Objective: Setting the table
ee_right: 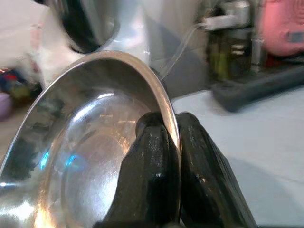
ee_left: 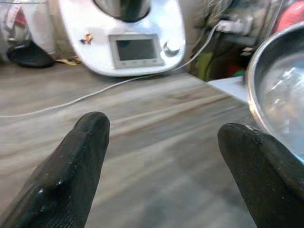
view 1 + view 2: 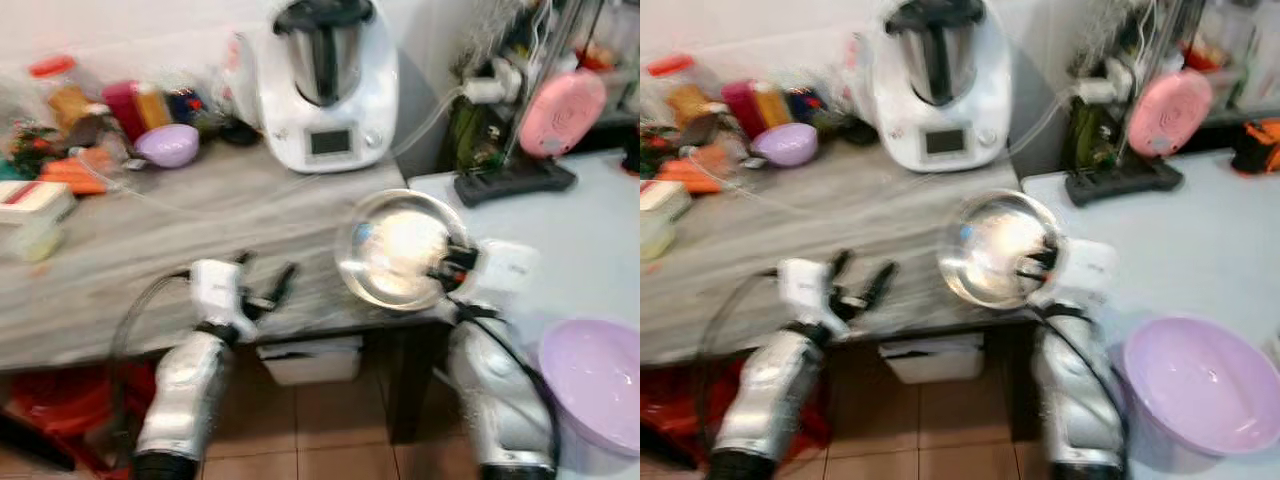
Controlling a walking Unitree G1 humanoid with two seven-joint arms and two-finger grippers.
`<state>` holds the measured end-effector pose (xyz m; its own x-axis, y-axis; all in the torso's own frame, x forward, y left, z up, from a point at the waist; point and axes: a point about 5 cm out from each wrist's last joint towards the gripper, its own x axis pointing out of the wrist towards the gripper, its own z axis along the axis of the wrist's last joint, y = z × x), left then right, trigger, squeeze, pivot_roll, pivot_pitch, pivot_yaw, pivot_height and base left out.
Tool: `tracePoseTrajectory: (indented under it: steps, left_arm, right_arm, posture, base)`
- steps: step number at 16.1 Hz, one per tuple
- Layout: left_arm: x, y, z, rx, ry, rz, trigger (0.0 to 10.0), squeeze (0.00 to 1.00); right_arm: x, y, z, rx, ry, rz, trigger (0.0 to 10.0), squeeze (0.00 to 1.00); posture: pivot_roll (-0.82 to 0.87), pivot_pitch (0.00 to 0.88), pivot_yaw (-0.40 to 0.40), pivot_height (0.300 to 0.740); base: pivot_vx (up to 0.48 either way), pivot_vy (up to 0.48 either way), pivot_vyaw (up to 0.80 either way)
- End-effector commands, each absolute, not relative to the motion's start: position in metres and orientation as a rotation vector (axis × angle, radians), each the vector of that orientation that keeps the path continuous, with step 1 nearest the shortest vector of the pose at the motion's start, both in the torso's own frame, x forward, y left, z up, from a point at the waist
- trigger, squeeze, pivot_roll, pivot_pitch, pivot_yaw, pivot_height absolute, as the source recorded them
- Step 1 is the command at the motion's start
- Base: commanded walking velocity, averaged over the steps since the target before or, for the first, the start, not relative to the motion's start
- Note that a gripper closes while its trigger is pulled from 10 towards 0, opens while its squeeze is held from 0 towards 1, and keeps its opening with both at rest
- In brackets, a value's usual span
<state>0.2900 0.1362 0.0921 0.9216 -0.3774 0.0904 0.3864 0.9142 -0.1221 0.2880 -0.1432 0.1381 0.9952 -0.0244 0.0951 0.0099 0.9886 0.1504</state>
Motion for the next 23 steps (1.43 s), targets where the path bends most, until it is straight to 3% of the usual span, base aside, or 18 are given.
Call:
tracePoseTrajectory:
  steps: [1, 7, 10, 15, 23]
  left_arm:
    - [0.289, 0.132, 0.095, -0.125, -0.079, -0.413, 10.0, 0.00]
    - [0.265, 0.160, 0.077, -0.036, -0.022, -0.344, 10.0, 0.00]
    - [0.258, 0.157, 0.076, -0.030, -0.019, -0.394, 10.0, 0.00]
    - [0.244, 0.145, 0.083, -0.057, -0.016, -0.642, 10.0, 0.00]
    - [0.247, 0.144, 0.087, -0.046, -0.010, -0.703, 10.0, 0.00]
  right_arm:
    - [0.288, -0.149, 0.139, 0.152, -0.099, -0.034, 10.0, 0.00]
    - [0.292, -0.142, 0.139, 0.170, -0.091, 0.056, 10.0, 0.00]
    - [0.298, -0.146, 0.141, 0.174, -0.093, 0.042, 10.0, 0.00]
    - [0.316, -0.149, 0.142, 0.205, -0.044, 0.058, 10.0, 0.00]
    - [0.357, -0.122, 0.139, 0.351, 0.130, 0.064, 10.0, 0.00]
  posture:
    - [-0.08, 0.000, 0.126, 0.740]
    - [-0.07, 0.000, 0.120, 0.740]
    - [-0.06, 0.000, 0.114, 0.740]
    - [-0.06, 0.005, 0.112, 0.740]
    - [-0.06, 0.000, 0.116, 0.740]
  base:
    - [0.000, 0.000, 0.00]
    - [0.000, 0.000, 0.22]
    - [0.000, 0.000, 0.53]
    - [0.000, 0.000, 0.00]
    - [0.000, 0.000, 0.00]
